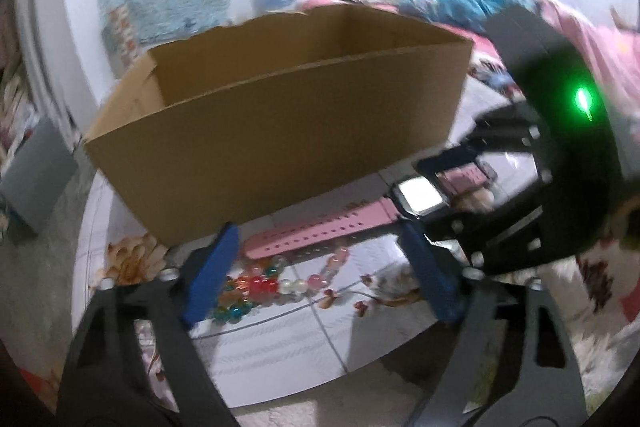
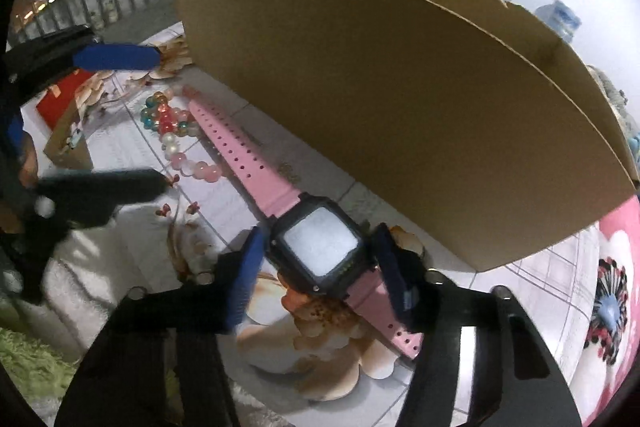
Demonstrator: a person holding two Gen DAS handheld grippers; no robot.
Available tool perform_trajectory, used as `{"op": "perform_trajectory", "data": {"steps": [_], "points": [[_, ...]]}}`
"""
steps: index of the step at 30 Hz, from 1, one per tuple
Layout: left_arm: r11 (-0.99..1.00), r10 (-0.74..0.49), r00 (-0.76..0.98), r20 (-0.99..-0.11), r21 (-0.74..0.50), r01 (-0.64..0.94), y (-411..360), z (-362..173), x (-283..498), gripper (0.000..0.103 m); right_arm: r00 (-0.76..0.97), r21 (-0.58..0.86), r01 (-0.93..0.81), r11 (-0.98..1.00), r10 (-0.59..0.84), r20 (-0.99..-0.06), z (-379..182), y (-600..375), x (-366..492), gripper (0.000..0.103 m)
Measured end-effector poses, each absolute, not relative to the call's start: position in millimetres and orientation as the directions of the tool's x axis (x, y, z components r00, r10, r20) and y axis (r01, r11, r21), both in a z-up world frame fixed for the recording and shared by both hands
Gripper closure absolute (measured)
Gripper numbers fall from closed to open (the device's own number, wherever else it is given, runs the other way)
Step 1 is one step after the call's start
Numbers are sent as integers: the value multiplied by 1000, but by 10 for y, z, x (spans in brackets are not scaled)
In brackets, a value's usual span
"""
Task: Organize jewelry
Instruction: 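Grasp the pink-strapped watch by its face with the right tool, then grasp the watch strap with the left tool while the right tool holds the face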
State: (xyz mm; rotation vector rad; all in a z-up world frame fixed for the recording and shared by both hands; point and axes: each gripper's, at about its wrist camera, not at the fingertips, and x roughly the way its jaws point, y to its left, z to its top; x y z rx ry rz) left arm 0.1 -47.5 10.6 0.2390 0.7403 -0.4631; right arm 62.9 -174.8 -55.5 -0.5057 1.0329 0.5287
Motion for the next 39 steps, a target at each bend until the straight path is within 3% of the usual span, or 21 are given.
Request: {"op": "perform_trajectory", "data": {"steps": [4,10,20,24,31,39], "points": [[845,-337,612,-715,56,532,-580,54,21,47,376,-90,-647,757,214,-902,-548,-1774,713,53],[795,-279,627,-728,191,576,-760,-27,24,61,300,61,-646,761,326,-897,-538,-1975,870,53],[735,-199,621,-759,304,606,-957,-163,68,63,207,264,-611,746,472,-857,-593,-2185,972,53],[751,-183,626,-758,304,586,-975,-161,103,77,187,326,-590,739,517,-835,-598,-2311,1002,53],[776,-197,626,-755,270,570,-1005,-126,155,90,211,349,-561,751,537,-817,-584,-2371,991,52],[795,-244,583,-775,185,577,-954,-77,267,93,358,234,-510,828,451,-818,-381,-2494,756,52]]}}
